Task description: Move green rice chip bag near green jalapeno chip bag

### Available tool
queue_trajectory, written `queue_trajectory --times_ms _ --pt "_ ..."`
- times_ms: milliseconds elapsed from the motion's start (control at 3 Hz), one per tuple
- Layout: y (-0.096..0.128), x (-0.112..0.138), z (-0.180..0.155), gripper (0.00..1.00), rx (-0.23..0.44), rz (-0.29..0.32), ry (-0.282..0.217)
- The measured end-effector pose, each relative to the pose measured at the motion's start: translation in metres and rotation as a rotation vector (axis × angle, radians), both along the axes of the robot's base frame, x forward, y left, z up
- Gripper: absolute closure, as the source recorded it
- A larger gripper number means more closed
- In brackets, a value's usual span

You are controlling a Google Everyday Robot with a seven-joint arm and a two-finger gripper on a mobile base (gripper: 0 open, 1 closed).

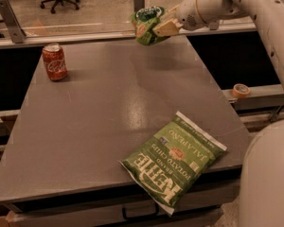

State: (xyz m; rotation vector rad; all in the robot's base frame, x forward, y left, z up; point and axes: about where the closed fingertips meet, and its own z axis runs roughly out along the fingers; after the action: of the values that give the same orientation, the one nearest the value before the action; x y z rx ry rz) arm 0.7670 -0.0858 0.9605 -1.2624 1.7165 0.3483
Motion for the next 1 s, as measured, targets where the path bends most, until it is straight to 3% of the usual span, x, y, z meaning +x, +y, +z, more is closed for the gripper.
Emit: queue_trajectory --times_ms 333,667,1000 --pt "0.001 -0.005 -0.008 1.00 -0.007 0.015 0.032" --pt "0.025 -0.013 -0.026 1.00 0.035 0.122 0.063" --pt "0.034 -0.057 -0.052 1.00 0.033 0.306 0.156"
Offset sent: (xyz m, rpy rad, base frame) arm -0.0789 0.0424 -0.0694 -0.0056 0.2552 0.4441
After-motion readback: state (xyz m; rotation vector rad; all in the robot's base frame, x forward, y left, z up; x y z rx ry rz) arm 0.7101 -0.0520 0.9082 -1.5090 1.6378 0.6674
